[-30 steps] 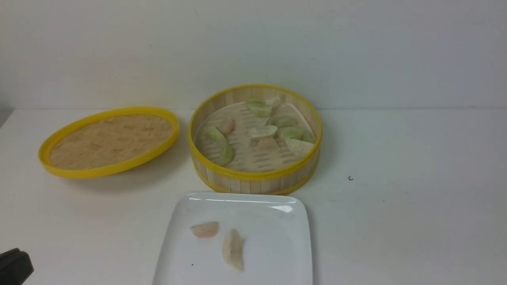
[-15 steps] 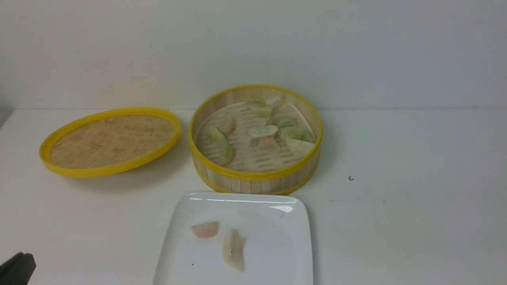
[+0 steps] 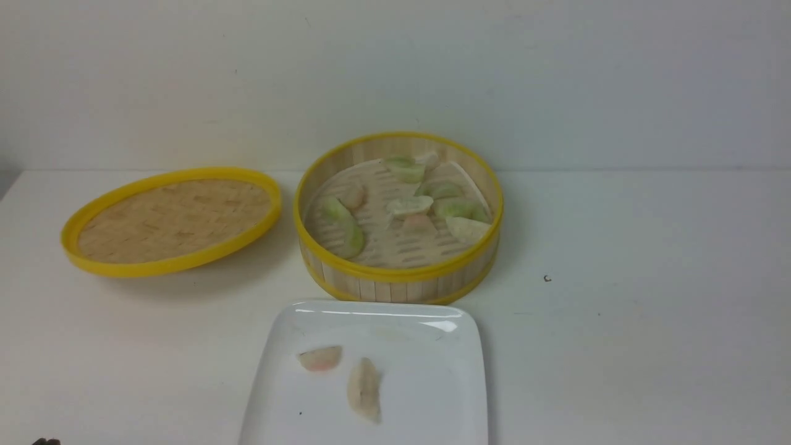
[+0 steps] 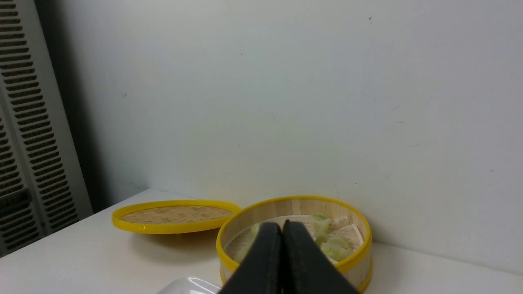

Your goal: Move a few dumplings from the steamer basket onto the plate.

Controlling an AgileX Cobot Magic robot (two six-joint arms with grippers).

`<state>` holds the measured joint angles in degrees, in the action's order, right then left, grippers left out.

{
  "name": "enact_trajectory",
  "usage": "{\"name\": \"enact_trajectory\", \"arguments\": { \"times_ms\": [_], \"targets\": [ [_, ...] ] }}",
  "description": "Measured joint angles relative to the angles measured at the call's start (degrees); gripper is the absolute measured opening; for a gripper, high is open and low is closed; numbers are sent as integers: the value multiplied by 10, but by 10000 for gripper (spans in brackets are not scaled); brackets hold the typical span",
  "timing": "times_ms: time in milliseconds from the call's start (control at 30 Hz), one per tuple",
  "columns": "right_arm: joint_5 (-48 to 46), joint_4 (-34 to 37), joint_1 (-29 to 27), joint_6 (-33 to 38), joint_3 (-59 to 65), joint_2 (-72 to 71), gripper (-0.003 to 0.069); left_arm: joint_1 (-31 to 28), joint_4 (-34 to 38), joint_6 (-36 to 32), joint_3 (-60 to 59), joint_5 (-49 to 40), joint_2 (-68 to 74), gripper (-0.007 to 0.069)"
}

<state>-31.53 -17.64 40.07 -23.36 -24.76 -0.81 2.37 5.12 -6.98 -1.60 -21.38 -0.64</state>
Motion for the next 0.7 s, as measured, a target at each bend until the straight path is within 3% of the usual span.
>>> {"name": "enact_trajectory", "arguments": {
  "times_ms": [567,700],
  "targets": [
    [0,1,0,1,0,0,-14,0,0,0,0,-2,0,-6],
    [0,57,0,50,0,0,-14,0,0,0,0,-2,0,-6]
  ]
}}
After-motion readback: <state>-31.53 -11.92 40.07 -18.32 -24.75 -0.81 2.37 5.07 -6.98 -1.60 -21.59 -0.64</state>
